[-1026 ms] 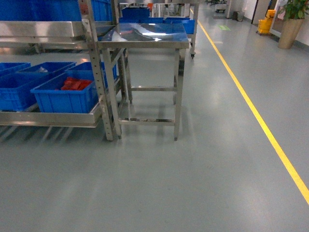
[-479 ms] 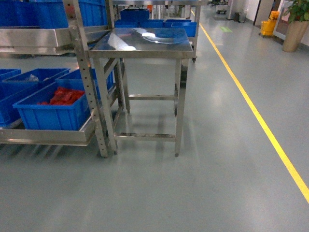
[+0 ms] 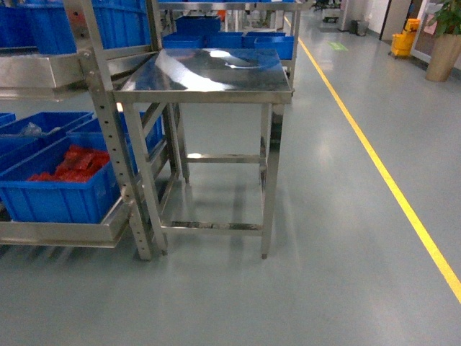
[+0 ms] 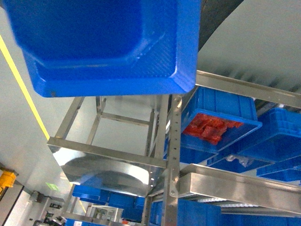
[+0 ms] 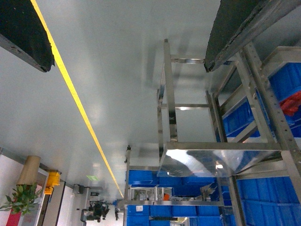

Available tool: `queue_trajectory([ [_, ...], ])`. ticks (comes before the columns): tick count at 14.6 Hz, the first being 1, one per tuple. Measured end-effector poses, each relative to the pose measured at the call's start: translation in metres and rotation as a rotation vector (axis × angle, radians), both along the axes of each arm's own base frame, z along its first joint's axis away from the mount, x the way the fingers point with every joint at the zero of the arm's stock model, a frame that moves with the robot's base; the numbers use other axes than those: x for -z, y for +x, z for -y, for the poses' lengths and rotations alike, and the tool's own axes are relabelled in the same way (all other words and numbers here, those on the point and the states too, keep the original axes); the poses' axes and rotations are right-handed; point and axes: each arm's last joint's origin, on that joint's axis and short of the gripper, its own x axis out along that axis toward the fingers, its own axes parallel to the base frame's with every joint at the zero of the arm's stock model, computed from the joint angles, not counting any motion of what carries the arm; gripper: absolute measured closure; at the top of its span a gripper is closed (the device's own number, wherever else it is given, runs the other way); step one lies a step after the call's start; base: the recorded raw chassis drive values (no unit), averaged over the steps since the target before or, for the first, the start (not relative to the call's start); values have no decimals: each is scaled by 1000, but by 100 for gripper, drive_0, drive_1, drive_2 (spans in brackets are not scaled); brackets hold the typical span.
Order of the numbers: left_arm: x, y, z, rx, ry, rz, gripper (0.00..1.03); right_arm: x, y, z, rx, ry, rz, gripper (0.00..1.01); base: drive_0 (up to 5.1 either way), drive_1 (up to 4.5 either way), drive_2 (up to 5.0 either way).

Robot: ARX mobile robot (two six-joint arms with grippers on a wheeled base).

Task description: Pick blue part to blue bin on bottom shelf

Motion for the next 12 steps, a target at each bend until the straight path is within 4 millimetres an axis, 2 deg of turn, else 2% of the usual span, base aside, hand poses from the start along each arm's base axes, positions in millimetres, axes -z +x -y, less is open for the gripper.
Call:
queue_trajectory([
  [12,0,0,0,0,0,0,60,0,0,0,0,0,0,3,1,421,-419],
])
